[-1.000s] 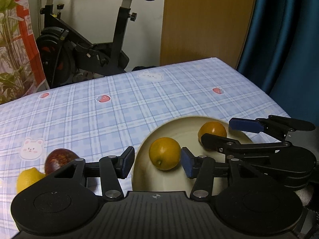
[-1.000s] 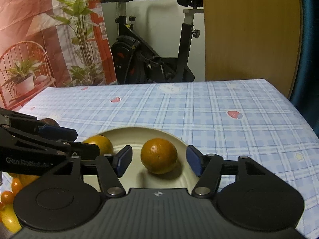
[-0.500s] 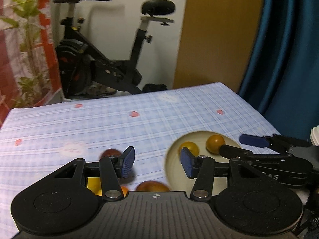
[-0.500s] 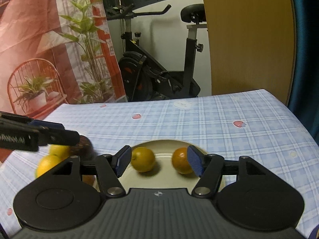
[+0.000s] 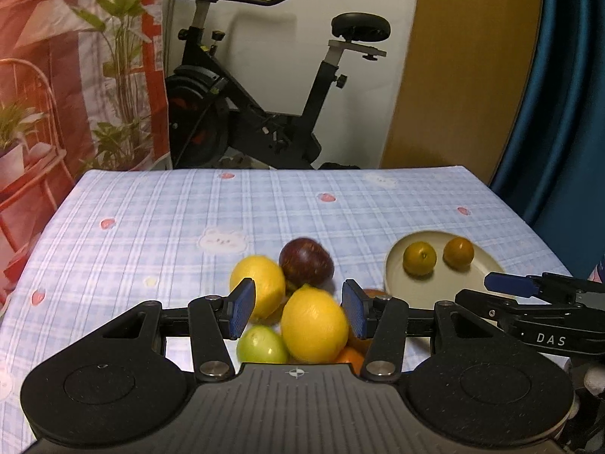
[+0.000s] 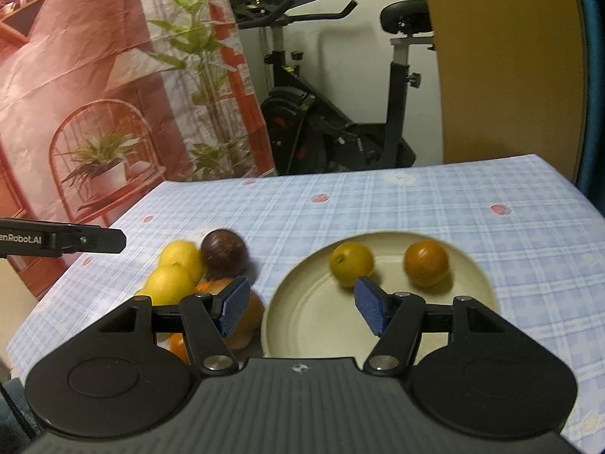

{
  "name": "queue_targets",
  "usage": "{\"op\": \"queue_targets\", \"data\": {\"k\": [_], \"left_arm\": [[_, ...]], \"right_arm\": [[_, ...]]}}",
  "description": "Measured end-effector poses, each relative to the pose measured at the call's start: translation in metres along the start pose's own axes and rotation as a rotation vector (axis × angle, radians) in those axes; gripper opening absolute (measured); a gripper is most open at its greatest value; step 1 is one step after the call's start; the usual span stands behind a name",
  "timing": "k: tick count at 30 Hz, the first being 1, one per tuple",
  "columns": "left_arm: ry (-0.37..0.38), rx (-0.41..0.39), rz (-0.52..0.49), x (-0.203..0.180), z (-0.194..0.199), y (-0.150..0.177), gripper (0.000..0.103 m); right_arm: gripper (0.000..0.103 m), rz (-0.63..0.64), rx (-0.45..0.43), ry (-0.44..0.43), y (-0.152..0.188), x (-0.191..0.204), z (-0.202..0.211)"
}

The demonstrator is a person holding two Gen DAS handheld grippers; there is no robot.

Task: Organize fruits
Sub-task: 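Move the right tool back to the pile toward a yellow lemon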

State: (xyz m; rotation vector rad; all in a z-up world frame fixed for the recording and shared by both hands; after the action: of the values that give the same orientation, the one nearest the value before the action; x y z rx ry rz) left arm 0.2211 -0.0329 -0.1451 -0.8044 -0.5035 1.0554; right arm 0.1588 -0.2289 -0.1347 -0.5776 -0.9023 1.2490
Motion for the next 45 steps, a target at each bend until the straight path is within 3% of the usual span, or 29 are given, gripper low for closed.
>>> {"op": "queue_targets", "data": {"k": [15,29,38,45], "left_arm": [[-0.009,0.015,0.08,0.004,0.006,0.03,0.053],[0.013,0.028,0.104,0.011,0.002,0.031,0.053],[0.06,0.058,0.108,0.028,-0.014,0.014,0.053],[0.13,0.099,0.091,0.026,-0.038,0.015,0.053]], "right_arm": [[0.064,0.045,0.088,-0.078,0.034,0.033,-0.003],[0.063,0.074,0.108,-0.111,0.041,0.045,-0.008],[0.061,0.27,0.092,-0.16,0.023,0.076,-0.031],[0.061,0.449,0.129,-0.211,0.024,0.108,-0.061]]}}
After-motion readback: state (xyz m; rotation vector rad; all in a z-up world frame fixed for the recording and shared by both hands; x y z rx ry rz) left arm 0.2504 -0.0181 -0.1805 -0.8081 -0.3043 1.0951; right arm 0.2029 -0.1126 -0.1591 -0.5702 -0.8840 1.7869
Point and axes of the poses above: each gripper's, at about its wrist camera, not at the fingertips, and z roughly against the way its jaws point, x to its left, y to its underside, the point moved 5 cm from there along -z, roughly the way its jaws point, and after that the axes turned 5 degrees about -z, right-handed, at the moved point
